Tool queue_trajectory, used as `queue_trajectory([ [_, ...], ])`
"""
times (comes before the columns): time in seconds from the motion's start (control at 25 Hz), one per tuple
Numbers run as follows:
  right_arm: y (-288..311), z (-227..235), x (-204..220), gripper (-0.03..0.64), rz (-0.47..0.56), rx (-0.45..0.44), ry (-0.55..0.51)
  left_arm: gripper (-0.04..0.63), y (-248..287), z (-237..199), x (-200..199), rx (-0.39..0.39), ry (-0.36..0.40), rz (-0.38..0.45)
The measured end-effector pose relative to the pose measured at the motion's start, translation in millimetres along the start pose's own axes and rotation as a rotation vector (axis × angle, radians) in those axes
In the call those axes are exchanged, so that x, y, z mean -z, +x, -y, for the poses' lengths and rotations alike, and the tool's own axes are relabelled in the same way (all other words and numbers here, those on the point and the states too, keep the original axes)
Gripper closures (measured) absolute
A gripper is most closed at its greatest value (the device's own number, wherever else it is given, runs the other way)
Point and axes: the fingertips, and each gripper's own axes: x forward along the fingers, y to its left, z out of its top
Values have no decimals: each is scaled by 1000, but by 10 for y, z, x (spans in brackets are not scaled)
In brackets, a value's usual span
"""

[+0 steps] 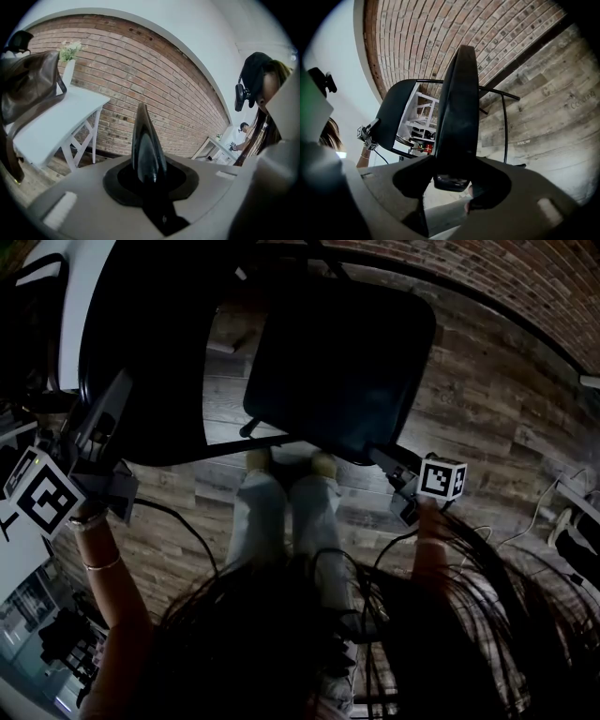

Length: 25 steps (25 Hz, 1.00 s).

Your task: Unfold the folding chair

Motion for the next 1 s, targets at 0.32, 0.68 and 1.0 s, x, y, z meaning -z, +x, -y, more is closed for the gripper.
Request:
queue_trajectory([
  [0.32, -66, 202, 33, 393, -11, -8, 14, 508, 83, 134, 130, 49, -24, -13],
  [0.68, -133, 419, 180, 391, -21, -22, 57, 500, 218, 371, 250, 36, 87, -85],
  [1.0, -73, 476, 273, 391, -10, -33, 85, 500, 260, 417, 296, 40, 99, -113],
])
